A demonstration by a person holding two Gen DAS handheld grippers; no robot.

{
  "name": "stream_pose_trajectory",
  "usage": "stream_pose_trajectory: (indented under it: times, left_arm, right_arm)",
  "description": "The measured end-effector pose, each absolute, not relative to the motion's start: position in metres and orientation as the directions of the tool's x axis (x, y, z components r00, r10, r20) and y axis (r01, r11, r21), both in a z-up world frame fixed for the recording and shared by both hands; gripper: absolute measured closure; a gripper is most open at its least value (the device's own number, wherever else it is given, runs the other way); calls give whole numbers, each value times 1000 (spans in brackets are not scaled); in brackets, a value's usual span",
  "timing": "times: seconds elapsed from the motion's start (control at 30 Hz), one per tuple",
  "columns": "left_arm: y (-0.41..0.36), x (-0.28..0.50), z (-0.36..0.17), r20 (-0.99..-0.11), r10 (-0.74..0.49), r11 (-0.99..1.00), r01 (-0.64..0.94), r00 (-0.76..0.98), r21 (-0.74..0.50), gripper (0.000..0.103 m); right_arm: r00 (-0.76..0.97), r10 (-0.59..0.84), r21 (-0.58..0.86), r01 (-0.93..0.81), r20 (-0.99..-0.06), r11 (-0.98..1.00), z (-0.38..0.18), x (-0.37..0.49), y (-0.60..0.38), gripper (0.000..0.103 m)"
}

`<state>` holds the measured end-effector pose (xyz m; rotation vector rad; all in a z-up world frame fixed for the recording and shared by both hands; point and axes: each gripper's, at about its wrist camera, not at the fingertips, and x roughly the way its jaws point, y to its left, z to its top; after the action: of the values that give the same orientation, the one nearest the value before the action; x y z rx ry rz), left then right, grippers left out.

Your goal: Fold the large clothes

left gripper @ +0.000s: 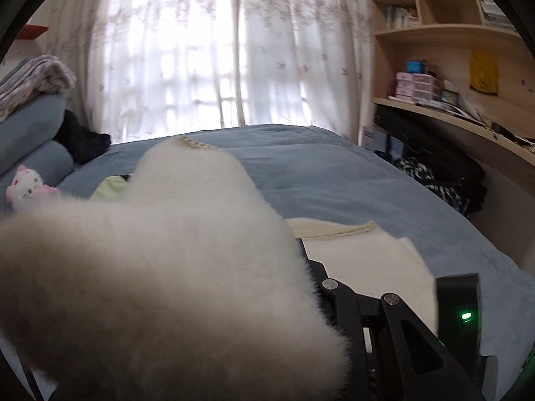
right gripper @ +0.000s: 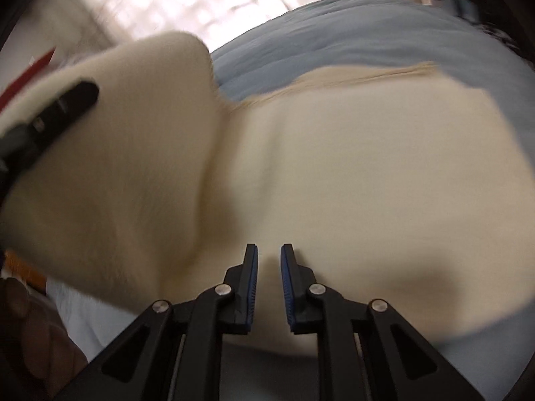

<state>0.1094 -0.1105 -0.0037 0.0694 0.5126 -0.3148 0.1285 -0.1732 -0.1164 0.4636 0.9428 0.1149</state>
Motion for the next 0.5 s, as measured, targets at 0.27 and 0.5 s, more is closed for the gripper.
stream_pose_trajectory:
  times: [0.27,0.5]
  left_arm:
    - [-218,96,-19,-537,-375,889,457,755,23,80]
    - [-312,72,-83,-630,-338,780,583,699,229,72]
  right_arm:
    - [688,34,376,354,-725,857,-94,65,-284,89]
    - [646,-85,324,487,-759,811,-102,40,-328,89]
